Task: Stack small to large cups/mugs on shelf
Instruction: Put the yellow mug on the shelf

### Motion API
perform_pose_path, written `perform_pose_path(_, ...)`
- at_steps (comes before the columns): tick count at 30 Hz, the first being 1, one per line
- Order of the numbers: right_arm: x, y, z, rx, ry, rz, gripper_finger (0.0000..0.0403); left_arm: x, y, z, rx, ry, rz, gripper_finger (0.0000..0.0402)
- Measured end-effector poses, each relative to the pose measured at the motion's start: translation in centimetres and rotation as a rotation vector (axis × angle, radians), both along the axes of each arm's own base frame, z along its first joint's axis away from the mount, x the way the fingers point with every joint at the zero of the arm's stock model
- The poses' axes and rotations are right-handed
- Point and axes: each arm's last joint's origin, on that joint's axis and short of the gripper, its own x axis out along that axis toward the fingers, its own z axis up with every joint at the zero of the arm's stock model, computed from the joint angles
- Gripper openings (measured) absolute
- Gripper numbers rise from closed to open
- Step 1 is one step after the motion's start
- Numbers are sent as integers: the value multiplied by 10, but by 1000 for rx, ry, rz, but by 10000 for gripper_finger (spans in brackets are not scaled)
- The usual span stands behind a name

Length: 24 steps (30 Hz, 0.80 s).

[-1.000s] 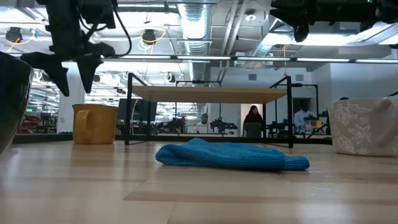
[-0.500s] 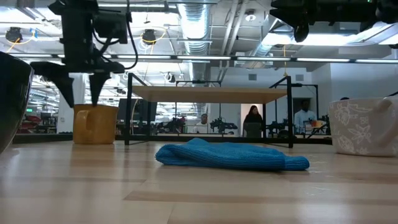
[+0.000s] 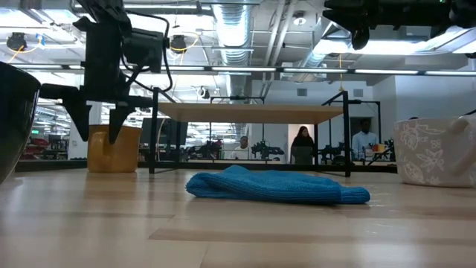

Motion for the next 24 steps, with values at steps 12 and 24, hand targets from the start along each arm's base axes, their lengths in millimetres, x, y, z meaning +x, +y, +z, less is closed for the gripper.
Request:
perform_pose_path(12, 0, 0, 0, 0, 0, 0, 127, 4, 2, -10, -13, 57, -37, 226)
perform_pose_path(24, 0, 0, 0, 0, 1, 0, 127, 4, 3, -10, 17, 57, 0, 219)
